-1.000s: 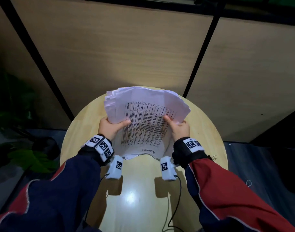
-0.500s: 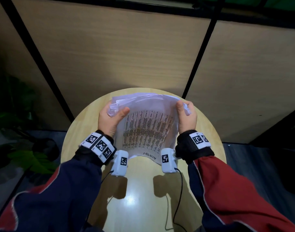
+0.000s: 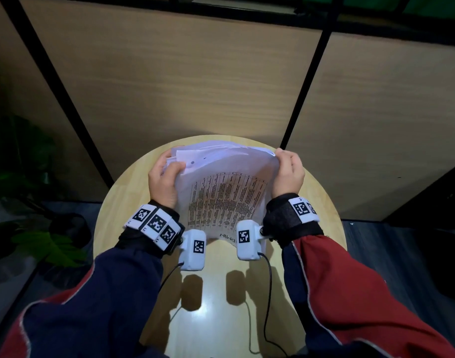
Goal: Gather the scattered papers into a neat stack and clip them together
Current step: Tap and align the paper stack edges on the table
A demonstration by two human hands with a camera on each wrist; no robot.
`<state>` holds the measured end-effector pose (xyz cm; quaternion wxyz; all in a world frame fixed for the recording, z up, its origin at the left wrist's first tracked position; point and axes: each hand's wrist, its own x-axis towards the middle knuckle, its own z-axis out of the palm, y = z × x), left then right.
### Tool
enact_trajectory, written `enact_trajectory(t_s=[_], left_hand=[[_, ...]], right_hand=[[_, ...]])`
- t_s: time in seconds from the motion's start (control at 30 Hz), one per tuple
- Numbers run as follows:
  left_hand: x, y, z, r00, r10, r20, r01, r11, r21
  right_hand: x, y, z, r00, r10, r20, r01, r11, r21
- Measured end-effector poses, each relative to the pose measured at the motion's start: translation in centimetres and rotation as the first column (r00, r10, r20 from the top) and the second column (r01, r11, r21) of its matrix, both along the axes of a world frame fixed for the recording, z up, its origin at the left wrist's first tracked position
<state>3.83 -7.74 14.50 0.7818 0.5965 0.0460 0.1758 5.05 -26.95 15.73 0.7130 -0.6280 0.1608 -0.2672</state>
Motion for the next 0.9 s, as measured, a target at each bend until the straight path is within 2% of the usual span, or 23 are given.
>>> enact_trajectory(t_s=[0.13,0.47,0.53,0.67,0.9], left_hand=[[-0.2,-0.2,0.3,1.0,-0.021,0.019,0.021,1.0,-0.022],[0.0,-0.2,1.5,0.994,0.099,-0.04,-0.1,0.995,-0.015],[-0.2,-0.4,1.7,0.996,0.083,-0.022,-0.084,0.995,-0.047],[-0.5,-0.7,1.7,0.998,0.057,-0.023,-0.057,0.998,-0.007],[-0.5,-0.1,1.9,0.995,0.096,-0.039,-0.096,0.995,-0.019]], right_hand=[[-0.1,0.2,-0.2,0.999,0.02,0.039,-0.018,0.999,-0.047],[0.1,0.2,0.3,0.999,-0.029,0.035,0.031,0.998,-0.057],[0.0,0.4,0.3,0.998,-0.015,0.056,0.019,0.998,-0.066],[-0.4,0.6,-0.1,0.998,-0.005,0.064,0.013,0.993,-0.115],[-0.1,0.0,0.0,0.998,-0.025,0.058,0.031,0.993,-0.116]])
